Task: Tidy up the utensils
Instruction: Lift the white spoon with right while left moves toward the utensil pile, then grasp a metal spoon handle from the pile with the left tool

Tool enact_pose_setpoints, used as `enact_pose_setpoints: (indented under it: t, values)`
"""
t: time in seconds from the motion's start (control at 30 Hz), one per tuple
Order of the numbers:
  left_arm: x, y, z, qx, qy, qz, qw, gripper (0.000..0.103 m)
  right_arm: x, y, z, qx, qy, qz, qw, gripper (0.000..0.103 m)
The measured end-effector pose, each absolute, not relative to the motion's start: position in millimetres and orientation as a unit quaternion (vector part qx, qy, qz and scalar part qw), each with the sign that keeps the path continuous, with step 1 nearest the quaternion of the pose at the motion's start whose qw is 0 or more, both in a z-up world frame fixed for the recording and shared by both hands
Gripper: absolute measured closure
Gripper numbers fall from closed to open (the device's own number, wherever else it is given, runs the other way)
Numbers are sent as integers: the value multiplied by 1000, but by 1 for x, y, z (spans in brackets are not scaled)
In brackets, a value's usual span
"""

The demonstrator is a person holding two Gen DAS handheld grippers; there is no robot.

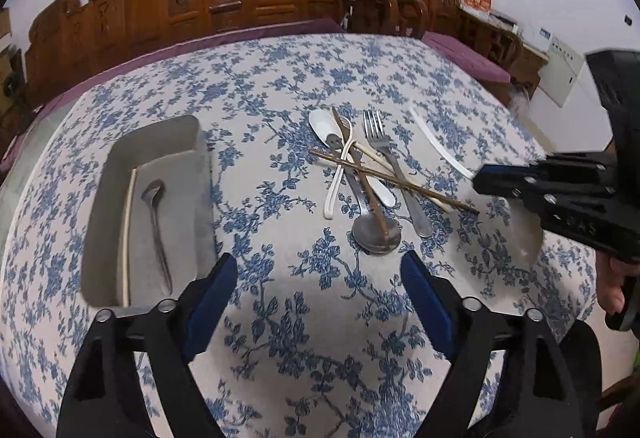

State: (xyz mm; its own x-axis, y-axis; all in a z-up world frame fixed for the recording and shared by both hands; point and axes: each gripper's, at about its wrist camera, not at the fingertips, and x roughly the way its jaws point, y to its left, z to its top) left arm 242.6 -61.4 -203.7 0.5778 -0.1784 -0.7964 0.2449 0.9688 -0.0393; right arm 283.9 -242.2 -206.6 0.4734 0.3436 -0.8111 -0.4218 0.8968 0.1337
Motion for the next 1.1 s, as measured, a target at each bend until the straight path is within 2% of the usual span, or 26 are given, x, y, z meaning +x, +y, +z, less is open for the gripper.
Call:
enact_pose_setpoints:
  t: [0.1, 0.2, 0.43, 0.83, 1.07, 1.1]
  values:
    - [258, -70, -212, 43, 457, -120, 880, 34, 282, -252, -218, -32, 467, 220, 856, 92]
    - [276, -77, -219, 48, 468, -120, 874, 38, 280, -258, -223, -27, 467, 219, 856, 92]
    - [315, -91, -229, 40, 486, -115, 865, 40, 282, -271, -223, -20, 464, 218, 858, 92]
    - [358, -113, -242, -71, 521, -93, 846, 40, 292, -299, -225, 4, 469, 197, 861, 92]
    - [374, -118, -253, -104, 544, -54, 831, 58, 294, -303, -228, 14, 473, 198, 858, 92]
    - [375, -118, -253, -108, 545, -53, 830, 64, 294, -303, -228, 16, 474, 199, 858, 92]
